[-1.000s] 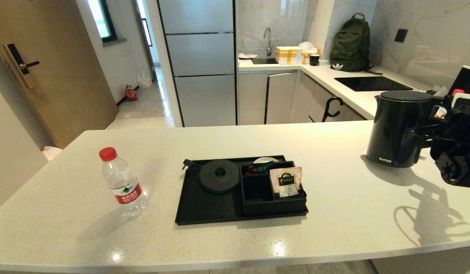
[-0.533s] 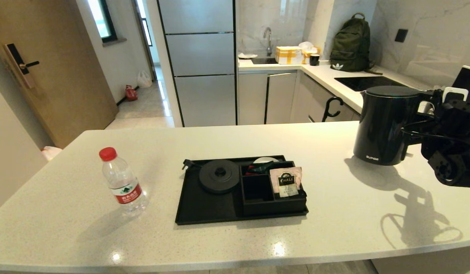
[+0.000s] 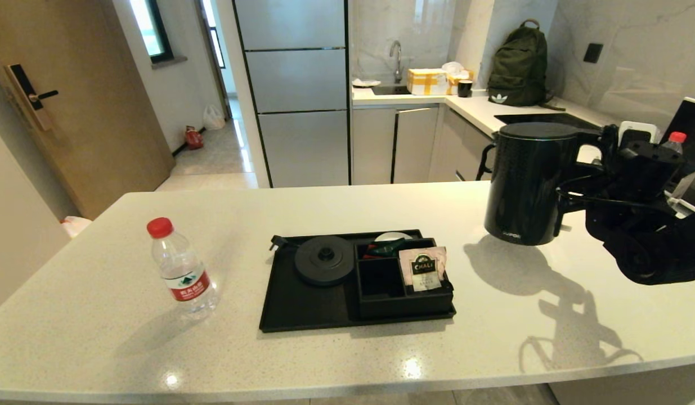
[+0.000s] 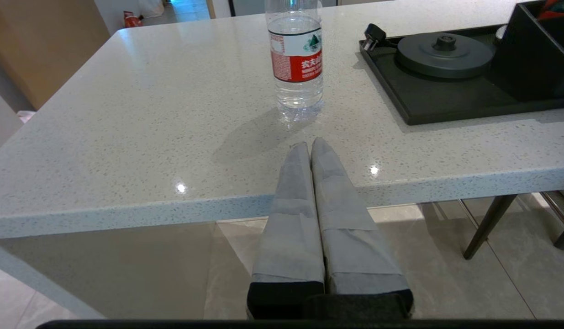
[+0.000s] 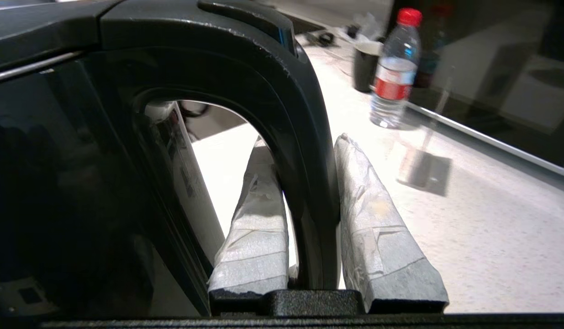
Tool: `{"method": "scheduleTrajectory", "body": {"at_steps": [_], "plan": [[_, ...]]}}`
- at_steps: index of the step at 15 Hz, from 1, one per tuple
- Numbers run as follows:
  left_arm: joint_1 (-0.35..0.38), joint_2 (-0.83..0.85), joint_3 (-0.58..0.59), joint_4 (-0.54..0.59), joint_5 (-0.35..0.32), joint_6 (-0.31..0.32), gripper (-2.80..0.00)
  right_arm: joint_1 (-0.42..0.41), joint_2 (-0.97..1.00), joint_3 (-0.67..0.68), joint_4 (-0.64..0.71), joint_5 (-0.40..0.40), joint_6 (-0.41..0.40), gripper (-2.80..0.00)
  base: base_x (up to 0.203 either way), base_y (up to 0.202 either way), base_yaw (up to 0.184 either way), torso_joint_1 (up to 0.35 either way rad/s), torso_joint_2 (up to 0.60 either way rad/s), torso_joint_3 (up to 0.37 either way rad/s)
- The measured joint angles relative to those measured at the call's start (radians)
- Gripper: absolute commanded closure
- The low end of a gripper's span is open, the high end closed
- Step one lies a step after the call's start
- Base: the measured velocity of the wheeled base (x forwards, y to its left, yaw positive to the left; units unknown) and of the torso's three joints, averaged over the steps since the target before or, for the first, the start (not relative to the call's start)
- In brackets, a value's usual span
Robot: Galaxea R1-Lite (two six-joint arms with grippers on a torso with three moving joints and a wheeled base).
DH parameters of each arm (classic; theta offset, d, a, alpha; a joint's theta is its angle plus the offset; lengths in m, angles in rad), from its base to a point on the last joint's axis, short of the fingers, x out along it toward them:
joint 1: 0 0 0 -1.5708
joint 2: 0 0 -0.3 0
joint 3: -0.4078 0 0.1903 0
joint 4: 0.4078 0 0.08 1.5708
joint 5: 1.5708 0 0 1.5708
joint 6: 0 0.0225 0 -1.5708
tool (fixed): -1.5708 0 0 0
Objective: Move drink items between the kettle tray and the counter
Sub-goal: Return the kettle to its original position
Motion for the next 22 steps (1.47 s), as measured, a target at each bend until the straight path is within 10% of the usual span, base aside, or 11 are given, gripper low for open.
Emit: {"method": "scheduleTrajectory", "body": {"at_steps": [22], "plan": [[0.0, 0.0, 0.0, 0.0, 0.0, 0.0, 0.0, 0.445, -0.12, -0.091, 0.008, -0.25, -0.066, 0.0, 0.0, 0.0, 0.0, 0.0, 0.0, 0.0]]}}
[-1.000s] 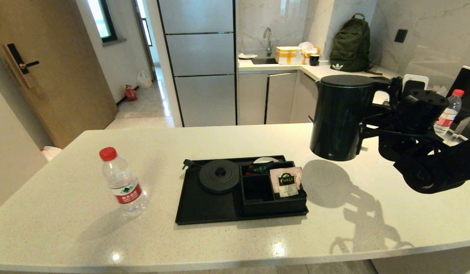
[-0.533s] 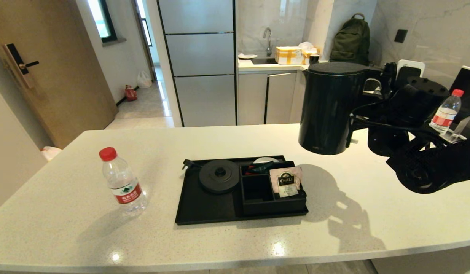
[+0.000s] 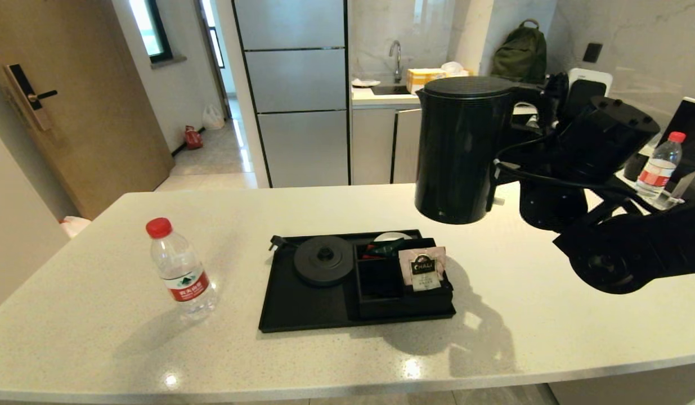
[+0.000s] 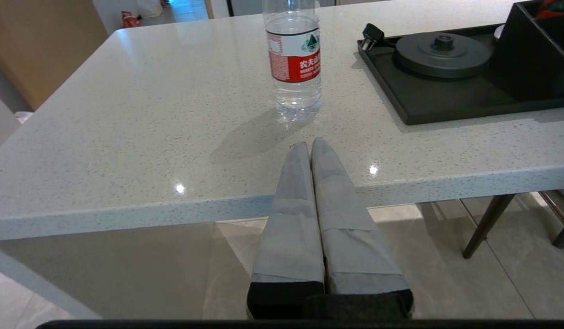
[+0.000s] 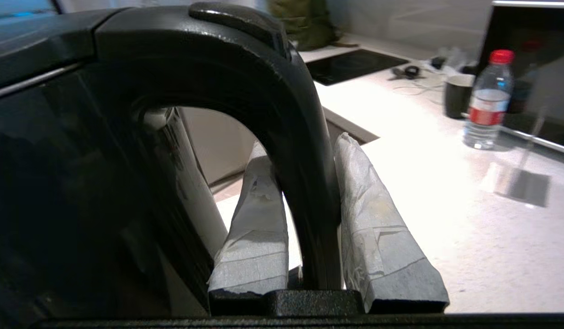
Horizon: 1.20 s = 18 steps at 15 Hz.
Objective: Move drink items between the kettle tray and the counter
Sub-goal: Return the kettle to its original position
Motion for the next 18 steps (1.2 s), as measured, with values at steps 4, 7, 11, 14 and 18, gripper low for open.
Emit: {"method": "scheduleTrajectory", "body": {"at_steps": [4, 7, 11, 14, 18], "plan": [[0.0, 0.0, 0.0, 0.0, 0.0, 0.0, 0.0, 0.079, -0.016, -0.04, 0.043, -0.012, -0.011, 0.0, 0.0, 0.0, 0.0, 0.0, 0.0, 0.0], [0.0, 0.0, 0.0, 0.0, 0.0, 0.0, 0.0, 0.154, -0.013, -0.082, 0.092, -0.006, -0.011, 0.0, 0.0, 0.0, 0.0, 0.0, 0.0, 0.0], [0.0, 0.0, 0.0, 0.0, 0.0, 0.0, 0.0, 0.222, 0.01, -0.123, 0.13, 0.0, -0.012, 0.0, 0.0, 0.0, 0.0, 0.0, 0.0, 0.0], [0.0, 0.0, 0.0, 0.0, 0.0, 0.0, 0.0, 0.271, 0.039, -0.148, 0.145, 0.017, -0.01, 0.0, 0.0, 0.0, 0.0, 0.0, 0.0, 0.0], [0.0, 0.0, 0.0, 0.0, 0.0, 0.0, 0.0, 0.313, 0.083, -0.209, 0.157, 0.018, -0.01, 0.0, 0.0, 0.0, 0.0, 0.0, 0.0, 0.0]]}}
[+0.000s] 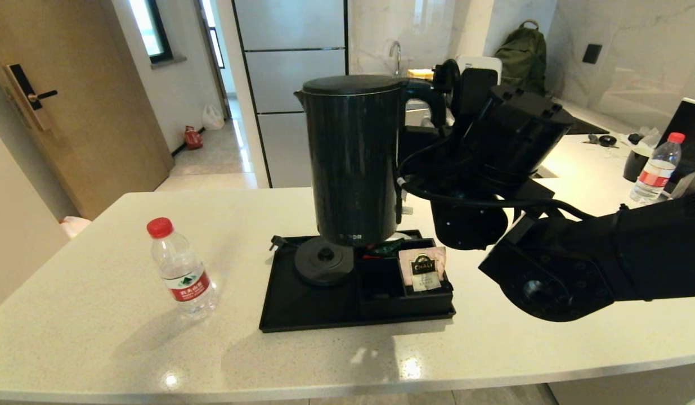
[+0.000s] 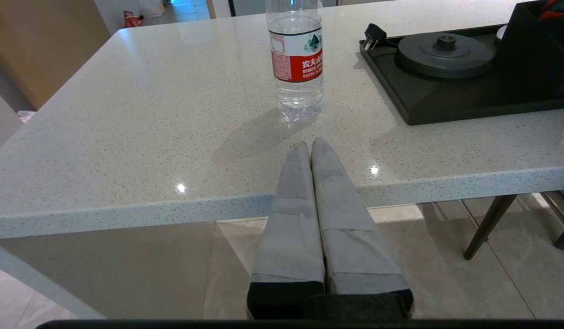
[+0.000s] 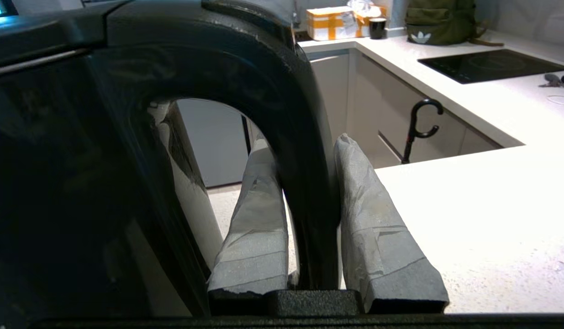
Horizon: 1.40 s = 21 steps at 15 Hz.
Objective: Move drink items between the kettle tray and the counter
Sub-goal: Return the kettle to its original position
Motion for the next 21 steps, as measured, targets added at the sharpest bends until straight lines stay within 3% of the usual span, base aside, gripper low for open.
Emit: {"method": "scheduleTrajectory", "body": {"at_steps": [10, 21], "plan": [[0.0, 0.0, 0.0, 0.0, 0.0, 0.0, 0.0, 0.082, 0.188, -0.168, 0.008, 0.004, -0.003, 0.0, 0.0, 0.0, 0.0, 0.0, 0.0, 0.0], [0.0, 0.0, 0.0, 0.0, 0.0, 0.0, 0.0, 0.072, 0.304, -0.251, 0.011, 0.019, -0.001, 0.0, 0.0, 0.0, 0.0, 0.0, 0.0, 0.0]]}}
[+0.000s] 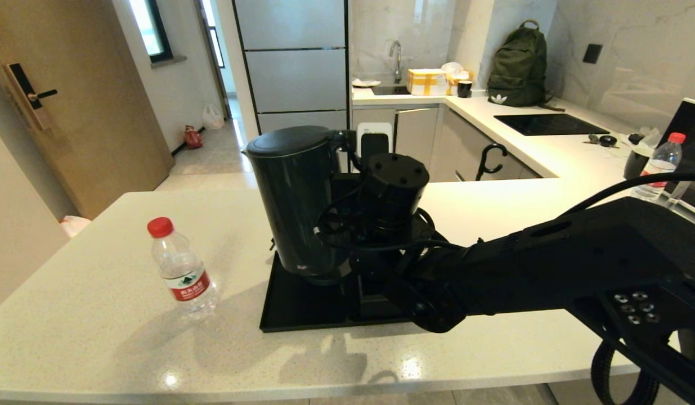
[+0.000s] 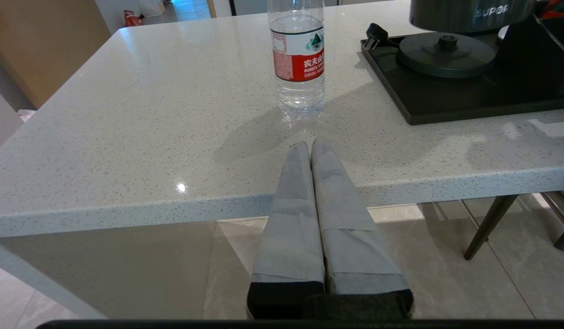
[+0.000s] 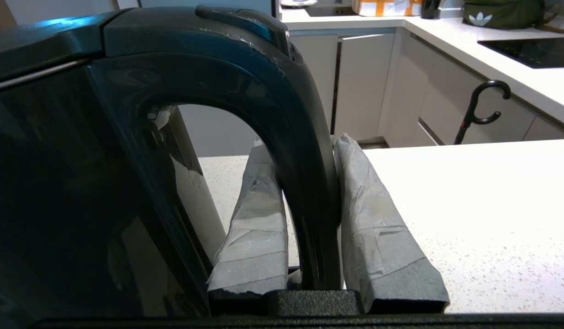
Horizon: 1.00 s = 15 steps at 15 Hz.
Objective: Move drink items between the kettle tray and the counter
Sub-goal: Return the kettle to its original position
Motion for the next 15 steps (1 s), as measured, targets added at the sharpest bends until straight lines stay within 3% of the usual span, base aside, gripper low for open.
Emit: {"method": "scheduleTrajectory", "body": {"at_steps": [15], "plan": [[0.0, 0.0, 0.0, 0.0, 0.0, 0.0, 0.0, -0.042, 0.099, -0.046, -0.025, 0.024, 0.024, 0.0, 0.0, 0.0, 0.0, 0.0, 0.0, 0.0]]}}
